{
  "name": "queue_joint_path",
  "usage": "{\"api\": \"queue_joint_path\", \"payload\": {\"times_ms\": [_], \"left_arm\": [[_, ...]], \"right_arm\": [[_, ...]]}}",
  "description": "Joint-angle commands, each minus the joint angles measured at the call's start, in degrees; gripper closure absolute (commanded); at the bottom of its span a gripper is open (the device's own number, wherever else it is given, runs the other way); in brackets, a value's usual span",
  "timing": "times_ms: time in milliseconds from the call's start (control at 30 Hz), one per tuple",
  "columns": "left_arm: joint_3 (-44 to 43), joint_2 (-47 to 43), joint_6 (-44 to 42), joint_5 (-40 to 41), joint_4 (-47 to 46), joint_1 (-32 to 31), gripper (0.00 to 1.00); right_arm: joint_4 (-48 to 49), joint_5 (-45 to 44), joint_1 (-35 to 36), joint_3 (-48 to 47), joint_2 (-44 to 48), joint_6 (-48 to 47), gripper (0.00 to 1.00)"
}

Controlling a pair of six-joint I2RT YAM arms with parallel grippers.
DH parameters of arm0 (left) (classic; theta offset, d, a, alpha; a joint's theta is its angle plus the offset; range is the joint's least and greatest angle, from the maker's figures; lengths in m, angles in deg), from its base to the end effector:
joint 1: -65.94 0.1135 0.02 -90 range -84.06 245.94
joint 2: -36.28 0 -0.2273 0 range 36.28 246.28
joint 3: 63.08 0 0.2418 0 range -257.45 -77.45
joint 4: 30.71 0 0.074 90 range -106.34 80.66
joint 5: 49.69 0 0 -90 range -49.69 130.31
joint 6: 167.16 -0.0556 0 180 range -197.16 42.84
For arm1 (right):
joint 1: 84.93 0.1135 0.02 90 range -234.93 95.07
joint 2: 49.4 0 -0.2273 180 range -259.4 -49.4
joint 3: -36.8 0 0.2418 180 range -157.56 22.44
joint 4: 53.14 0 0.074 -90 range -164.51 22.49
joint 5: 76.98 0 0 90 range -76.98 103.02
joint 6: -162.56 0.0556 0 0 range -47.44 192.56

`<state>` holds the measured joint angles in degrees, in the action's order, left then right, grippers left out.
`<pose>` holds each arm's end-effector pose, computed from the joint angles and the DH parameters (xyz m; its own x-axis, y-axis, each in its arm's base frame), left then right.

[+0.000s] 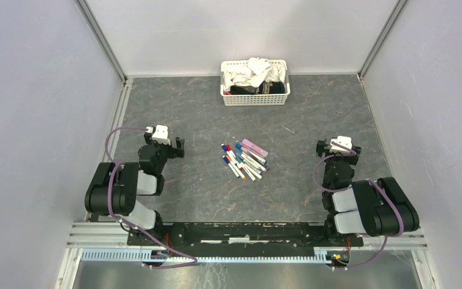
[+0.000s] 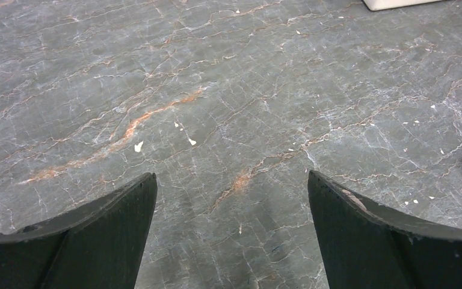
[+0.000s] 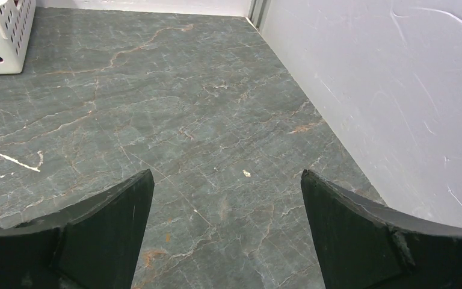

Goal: Open the pen caps

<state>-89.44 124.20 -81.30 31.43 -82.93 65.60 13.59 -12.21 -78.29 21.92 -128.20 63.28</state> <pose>0.2541 -0.0101 0.1071 -0.1504 0.0722 -0.9860 0.1695 0.9844 0.0462 0.2077 0.0003 0.1254 -0.0033 -0.1472 -0.9891 0.3220 0.9363 -0.1404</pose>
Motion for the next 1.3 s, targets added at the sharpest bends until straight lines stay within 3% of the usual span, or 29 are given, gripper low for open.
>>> {"api": "queue_joint_path", "payload": {"times_ms": [0, 133, 233, 367, 500, 567, 633, 700, 733, 967, 1100, 1267], "left_arm": [[-0.78, -0.17, 2.82, 1.06, -2.79, 0.25, 0.00], [-0.57, -1.26, 3.50, 1.43, -3.37, 0.25, 0.00], [-7.39, -7.25, 4.66, 0.31, 18.01, 3.36, 0.00], [-24.22, -9.60, 0.30, -1.02, 47.47, 4.00, 0.00], [-33.25, -10.49, 1.01, -5.47, 63.59, 6.15, 0.00], [-37.38, -11.02, 1.53, -7.17, 70.02, 6.70, 0.00], [-41.54, -11.59, 1.01, -8.19, 76.95, 6.79, 0.00], [-44.73, -12.38, 0.22, -8.69, 80.75, 6.91, 0.00], [-45.76, -13.01, -0.09, -9.04, 82.33, 6.93, 0.00], [-51.99, -14.40, -0.94, -10.80, 92.37, 6.99, 0.00], [-51.69, -15.34, -2.34, -10.94, 94.16, 6.97, 0.00], [-51.08, -16.55, -4.32, -10.83, 96.65, 6.97, 0.00]], "right_arm": [[1.19, 0.77, -0.18, 6.51, 0.73, 0.66, 0.02], [-2.95, 1.60, 0.01, 5.42, 3.34, 0.36, 0.02], [-16.44, -0.73, 1.36, 0.06, 8.78, -0.30, 0.02], [-32.63, 1.63, 1.30, -7.67, 16.13, 5.01, 0.02], [-44.04, 5.85, 1.31, -16.42, 17.64, 18.79, 0.02], [-55.22, 6.74, 1.31, -23.24, 16.18, 24.22, 0.02], [-62.27, 14.66, 1.33, -28.60, 12.43, 22.23, 0.02], [-60.99, 27.70, 1.62, -30.48, 9.69, 17.81, 0.02], [-60.28, 29.99, 2.29, -31.04, 8.68, 17.56, 0.02], [-66.63, 29.71, 13.59, -42.80, -3.33, 10.70, 0.02], [-69.06, 29.62, 19.28, -47.50, -9.71, 6.96, 0.16], [-69.46, 30.22, 22.66, -49.23, -13.78, 5.72, 0.24]]}}
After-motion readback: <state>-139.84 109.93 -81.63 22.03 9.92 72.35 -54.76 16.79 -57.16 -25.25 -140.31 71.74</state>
